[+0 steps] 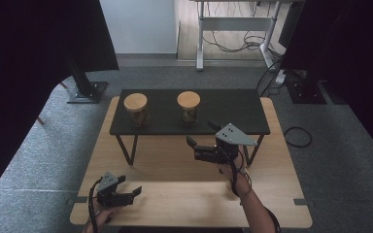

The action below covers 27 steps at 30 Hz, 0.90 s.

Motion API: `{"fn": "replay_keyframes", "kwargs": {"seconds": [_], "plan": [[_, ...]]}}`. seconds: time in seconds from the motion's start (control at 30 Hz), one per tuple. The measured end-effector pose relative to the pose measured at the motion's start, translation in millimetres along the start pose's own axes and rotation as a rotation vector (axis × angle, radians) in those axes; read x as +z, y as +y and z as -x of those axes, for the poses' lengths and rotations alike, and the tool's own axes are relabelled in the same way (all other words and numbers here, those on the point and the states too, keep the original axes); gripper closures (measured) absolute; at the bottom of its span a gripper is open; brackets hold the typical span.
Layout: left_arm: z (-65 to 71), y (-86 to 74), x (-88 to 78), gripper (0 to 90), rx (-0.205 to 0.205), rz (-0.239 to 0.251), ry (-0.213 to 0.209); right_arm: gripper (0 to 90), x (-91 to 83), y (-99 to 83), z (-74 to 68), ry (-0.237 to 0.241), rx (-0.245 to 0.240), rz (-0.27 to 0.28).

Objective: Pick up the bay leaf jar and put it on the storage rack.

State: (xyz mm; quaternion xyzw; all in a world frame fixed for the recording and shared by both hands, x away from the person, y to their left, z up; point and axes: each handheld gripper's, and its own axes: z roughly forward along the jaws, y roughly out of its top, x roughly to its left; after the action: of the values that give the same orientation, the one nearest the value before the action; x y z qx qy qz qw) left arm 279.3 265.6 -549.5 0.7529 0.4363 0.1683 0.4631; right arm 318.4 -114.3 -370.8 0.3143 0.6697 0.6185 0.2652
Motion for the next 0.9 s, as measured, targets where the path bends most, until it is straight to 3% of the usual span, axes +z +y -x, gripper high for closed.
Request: {"fn": "replay_keyframes", "kwargs": {"seconds": [0.3, 0.5, 0.67, 0.9], "plan": [[0.1, 0.1, 0.1, 10.9, 0.000, -0.002, 0.004, 12.4, -16.2, -16.8, -4.9, 0.025, 0.011, 0.013], [0.5, 0.2, 0.3, 10.9, 0.001, -0.008, 0.010, 12.3, -31.2, -37.2, -8.3, 0.048, 0.022, 0.024], [0.7, 0.2, 0.4, 10.9, 0.001, -0.010, 0.015, 12.4, -44.3, -55.6, -9.6, 0.043, 0.057, 0.035], [0.6, 0.2, 0.3, 10.8, 0.000, -0.009, 0.017, 12.4, -59.5, -80.9, -11.2, 0.023, 0.066, -0.003]]}}
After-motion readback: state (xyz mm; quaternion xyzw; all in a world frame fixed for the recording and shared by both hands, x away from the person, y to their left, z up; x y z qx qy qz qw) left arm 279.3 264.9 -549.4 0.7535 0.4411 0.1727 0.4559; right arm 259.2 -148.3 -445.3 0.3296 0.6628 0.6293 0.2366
